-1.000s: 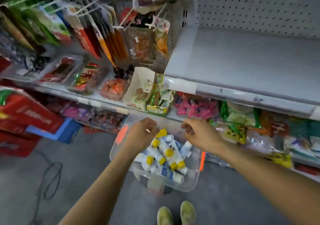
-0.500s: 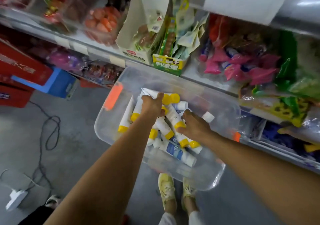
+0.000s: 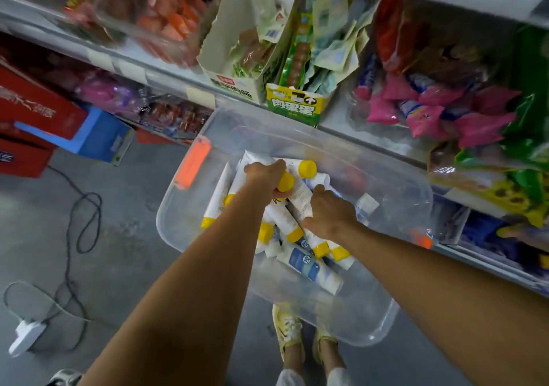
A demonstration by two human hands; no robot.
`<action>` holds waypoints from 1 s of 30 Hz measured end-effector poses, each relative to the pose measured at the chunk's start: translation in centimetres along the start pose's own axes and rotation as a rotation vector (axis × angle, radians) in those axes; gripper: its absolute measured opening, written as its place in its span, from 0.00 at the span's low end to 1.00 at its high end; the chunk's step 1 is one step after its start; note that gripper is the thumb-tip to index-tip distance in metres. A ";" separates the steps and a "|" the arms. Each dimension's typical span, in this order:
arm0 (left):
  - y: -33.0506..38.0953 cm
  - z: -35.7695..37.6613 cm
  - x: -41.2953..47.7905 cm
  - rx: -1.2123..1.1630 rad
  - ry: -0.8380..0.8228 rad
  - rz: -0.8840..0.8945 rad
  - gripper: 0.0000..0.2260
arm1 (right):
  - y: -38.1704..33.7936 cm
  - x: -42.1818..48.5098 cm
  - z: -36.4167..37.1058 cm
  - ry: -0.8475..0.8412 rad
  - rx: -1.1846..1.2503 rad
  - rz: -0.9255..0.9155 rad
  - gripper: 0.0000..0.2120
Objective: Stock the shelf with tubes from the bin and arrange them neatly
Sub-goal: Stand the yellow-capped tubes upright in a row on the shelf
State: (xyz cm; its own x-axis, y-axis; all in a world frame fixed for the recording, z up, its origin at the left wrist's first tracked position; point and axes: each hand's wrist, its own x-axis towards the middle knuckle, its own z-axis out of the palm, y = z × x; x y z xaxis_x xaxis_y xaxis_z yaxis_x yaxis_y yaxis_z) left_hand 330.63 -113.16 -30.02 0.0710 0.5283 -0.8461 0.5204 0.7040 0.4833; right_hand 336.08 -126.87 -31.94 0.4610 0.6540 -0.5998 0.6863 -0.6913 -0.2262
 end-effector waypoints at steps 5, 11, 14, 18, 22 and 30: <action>-2.0 -2.7 -4.9 -0.168 -0.179 -0.041 0.08 | 0.7 -3.6 -3.3 -0.024 0.130 0.112 0.24; -2.0 -5.8 -12.0 -0.174 -0.147 -0.048 0.09 | 0.9 -9.1 -8.9 -0.087 1.038 0.387 0.17; -1.2 -6.7 -16.2 -0.176 -0.176 0.091 0.15 | 0.6 -12.6 -11.7 -0.103 1.370 0.350 0.17; 0.5 -7.7 -21.7 -0.298 -0.316 0.235 0.16 | -0.2 -17.0 -15.8 -0.179 1.651 0.176 0.18; 3.6 -8.2 -27.1 -0.376 -0.378 0.381 0.16 | -1.2 -21.2 -19.5 -0.228 1.778 -0.018 0.18; 8.7 -9.1 -36.0 -0.323 -0.447 0.785 0.14 | -3.0 -28.6 -26.0 -0.023 1.552 -0.215 0.15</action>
State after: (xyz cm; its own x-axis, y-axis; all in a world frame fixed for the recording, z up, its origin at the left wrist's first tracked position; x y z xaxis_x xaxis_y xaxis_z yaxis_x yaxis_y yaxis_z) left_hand 324.85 -121.77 6.68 0.6528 0.7219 -0.2295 -0.0687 0.3581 0.9311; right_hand 335.48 -135.53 5.78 0.4160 0.7836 -0.4615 -0.4992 -0.2274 -0.8361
